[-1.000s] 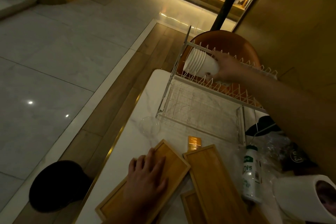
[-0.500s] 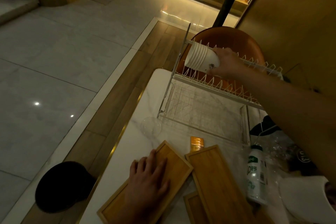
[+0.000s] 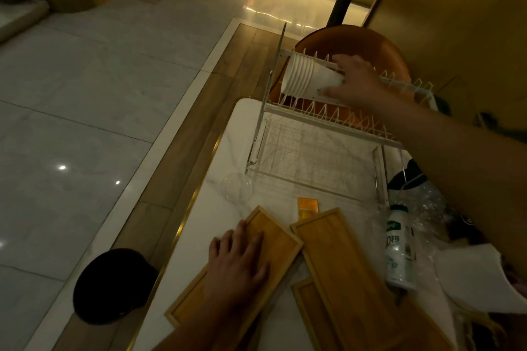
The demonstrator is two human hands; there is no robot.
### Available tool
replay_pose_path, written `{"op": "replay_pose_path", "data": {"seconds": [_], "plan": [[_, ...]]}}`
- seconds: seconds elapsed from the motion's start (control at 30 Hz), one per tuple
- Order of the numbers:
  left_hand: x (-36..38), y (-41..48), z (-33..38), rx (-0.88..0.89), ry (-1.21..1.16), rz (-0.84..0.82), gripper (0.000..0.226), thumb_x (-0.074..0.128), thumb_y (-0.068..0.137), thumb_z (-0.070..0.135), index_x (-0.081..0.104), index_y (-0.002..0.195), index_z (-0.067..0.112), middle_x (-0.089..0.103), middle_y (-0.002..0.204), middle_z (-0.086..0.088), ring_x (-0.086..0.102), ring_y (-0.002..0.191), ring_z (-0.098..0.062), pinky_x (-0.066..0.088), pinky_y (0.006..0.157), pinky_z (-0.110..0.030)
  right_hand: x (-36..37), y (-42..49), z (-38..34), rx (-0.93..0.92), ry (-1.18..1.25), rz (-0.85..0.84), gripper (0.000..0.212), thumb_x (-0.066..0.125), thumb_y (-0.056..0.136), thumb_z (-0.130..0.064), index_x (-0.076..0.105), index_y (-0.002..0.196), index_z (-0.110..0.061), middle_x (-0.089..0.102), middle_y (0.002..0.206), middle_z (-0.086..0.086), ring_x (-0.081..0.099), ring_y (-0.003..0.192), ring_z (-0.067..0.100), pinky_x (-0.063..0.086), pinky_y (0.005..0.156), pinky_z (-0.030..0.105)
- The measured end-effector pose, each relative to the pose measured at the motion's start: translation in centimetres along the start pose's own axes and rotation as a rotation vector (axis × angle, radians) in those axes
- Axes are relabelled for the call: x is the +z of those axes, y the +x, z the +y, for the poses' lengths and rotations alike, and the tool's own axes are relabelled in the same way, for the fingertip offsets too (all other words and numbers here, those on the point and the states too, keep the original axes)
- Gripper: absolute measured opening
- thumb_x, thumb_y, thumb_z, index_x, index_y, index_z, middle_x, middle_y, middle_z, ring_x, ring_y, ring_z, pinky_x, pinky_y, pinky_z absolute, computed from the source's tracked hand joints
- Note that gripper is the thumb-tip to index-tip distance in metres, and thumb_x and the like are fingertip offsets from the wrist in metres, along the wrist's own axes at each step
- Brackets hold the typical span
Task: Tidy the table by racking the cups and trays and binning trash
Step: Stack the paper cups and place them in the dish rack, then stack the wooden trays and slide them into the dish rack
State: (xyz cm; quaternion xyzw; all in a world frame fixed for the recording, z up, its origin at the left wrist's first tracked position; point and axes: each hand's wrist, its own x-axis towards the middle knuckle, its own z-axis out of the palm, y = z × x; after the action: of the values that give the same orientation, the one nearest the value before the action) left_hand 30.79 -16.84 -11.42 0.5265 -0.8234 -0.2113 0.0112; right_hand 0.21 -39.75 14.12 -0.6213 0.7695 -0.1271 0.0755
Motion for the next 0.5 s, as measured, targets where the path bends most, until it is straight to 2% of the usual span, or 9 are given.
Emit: {"op": "replay_pose_path", "data": {"seconds": [0.1,0.17,0.27,0.33,0.43,0.5], "plan": [[-0.6,0.0,0.2,-0.010,0.005,-0.043,0.076,0.009,0.085,0.081,0.004,0.154,0.050,-0.002,0.168,-0.002,0.010,0.152,-0.031,0.005,0.120,-0.054,-1.4,-3.6,-0.4,-0.007,0.183,0.114,0.070,0.075,0.081,-0.030,0.043,0.142,-0.026,0.044,0.142,0.005,0.042,0.130,0.027,0.042,0.104,0.045],[-1.1,0.1,0.4,-0.018,0.007,-0.076,0.076,0.011,0.085,0.080,0.003,0.154,0.049,-0.005,0.168,-0.001,0.004,0.152,-0.030,0.003,0.121,-0.054,-1.9,-6.9,-0.5,-0.040,0.312,0.221,0.058,0.073,0.083,-0.024,0.050,0.136,-0.023,0.049,0.135,0.005,0.049,0.123,0.022,0.046,0.099,0.036],[-2.0,0.4,0.8,-0.041,-0.028,-0.107,0.079,0.029,0.087,0.075,0.007,0.156,0.043,-0.003,0.167,0.000,0.003,0.152,-0.030,0.009,0.121,-0.055,-1.8,-12.6,0.5,-0.068,0.331,0.321,0.048,0.072,0.083,-0.021,0.057,0.130,-0.021,0.058,0.126,0.005,0.055,0.114,0.018,0.049,0.093,0.031],[-2.7,0.2,0.8,-0.068,-0.075,-0.097,0.083,0.045,0.088,0.069,0.013,0.157,0.036,0.003,0.167,-0.005,0.010,0.152,-0.032,0.021,0.119,-0.054,-1.1,-16.2,1.7,-0.008,0.353,0.312,0.046,0.072,0.084,-0.022,0.059,0.128,-0.022,0.059,0.124,0.004,0.056,0.113,0.019,0.049,0.094,0.034],[-3.6,-0.6,-0.1,-0.150,-0.165,-0.061,0.088,0.060,0.085,0.062,0.022,0.156,0.026,0.017,0.163,-0.010,0.029,0.144,-0.034,0.042,0.107,-0.052,1.3,-21.7,4.2,0.094,0.415,0.252,0.044,0.072,0.085,-0.021,0.060,0.126,-0.018,0.061,0.120,0.004,0.058,0.110,0.020,0.051,0.093,0.039],[-3.7,-1.5,-1.5,-0.239,-0.215,-0.049,0.085,0.064,0.085,0.058,0.029,0.153,0.023,0.035,0.153,-0.012,0.044,0.133,-0.033,0.050,0.100,-0.050,3.7,-25.7,6.1,0.208,0.459,0.185,0.044,0.072,0.085,-0.021,0.059,0.127,-0.017,0.062,0.119,0.003,0.059,0.108,0.019,0.051,0.092,0.036]]}}
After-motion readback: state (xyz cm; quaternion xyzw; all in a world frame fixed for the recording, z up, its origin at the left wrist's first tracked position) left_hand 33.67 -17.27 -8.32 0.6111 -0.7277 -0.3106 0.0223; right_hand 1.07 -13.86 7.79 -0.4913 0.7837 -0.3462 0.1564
